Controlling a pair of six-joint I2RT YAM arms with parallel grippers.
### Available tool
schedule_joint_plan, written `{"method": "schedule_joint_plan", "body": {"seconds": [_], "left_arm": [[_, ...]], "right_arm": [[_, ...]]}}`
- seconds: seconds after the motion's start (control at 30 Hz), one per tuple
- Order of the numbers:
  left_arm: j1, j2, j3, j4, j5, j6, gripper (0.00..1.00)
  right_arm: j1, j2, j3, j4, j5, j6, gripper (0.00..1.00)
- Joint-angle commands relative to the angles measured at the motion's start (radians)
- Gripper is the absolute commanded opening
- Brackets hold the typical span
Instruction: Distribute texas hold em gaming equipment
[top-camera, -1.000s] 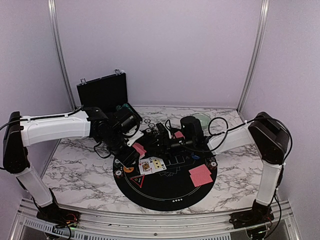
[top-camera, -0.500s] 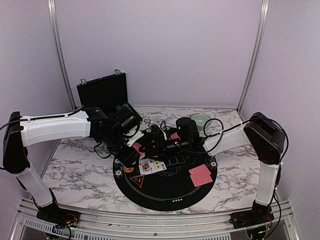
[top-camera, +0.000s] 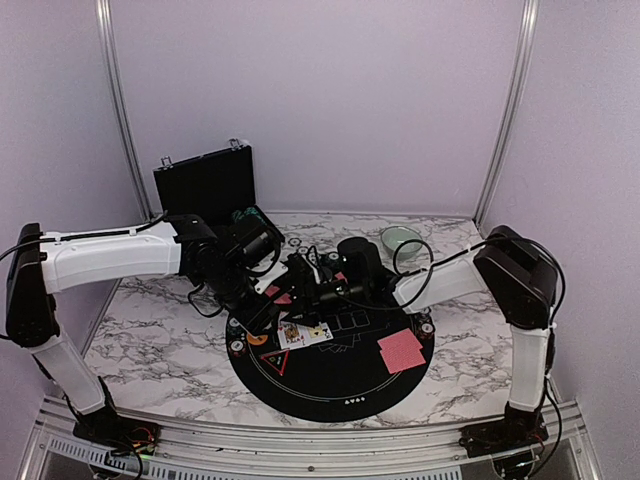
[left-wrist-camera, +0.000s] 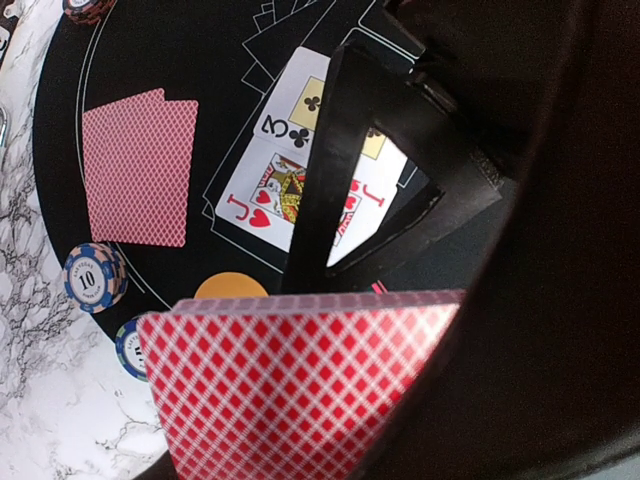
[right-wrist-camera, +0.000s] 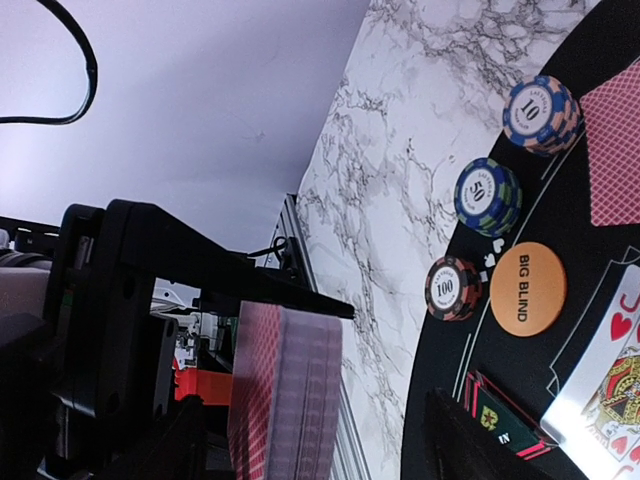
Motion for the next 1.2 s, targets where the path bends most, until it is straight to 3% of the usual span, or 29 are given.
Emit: {"method": "schedule_joint_plan", "body": {"seconds": [0.0, 0.5, 1.17], "left_arm": [[-0.003, -0.004, 0.031, -0.017, -0.006, 0.001, 0.5], [-0.002, -0.02, 0.027, -0.02, -0.014, 0.006, 0.5], [-0.002, -0.02, 0.022, -0.02, -0.016, 0.006, 0.5]], "right_arm": [[0.008, 0.026, 0.039, 0.005, 0.0, 0.001, 0.72], [-0.017, 0.003, 0.018, -0.102, 0.058, -0.067, 0.67], [-0.028, -0.032, 0.004, -0.111, 0.066, -0.079, 0.66]]}}
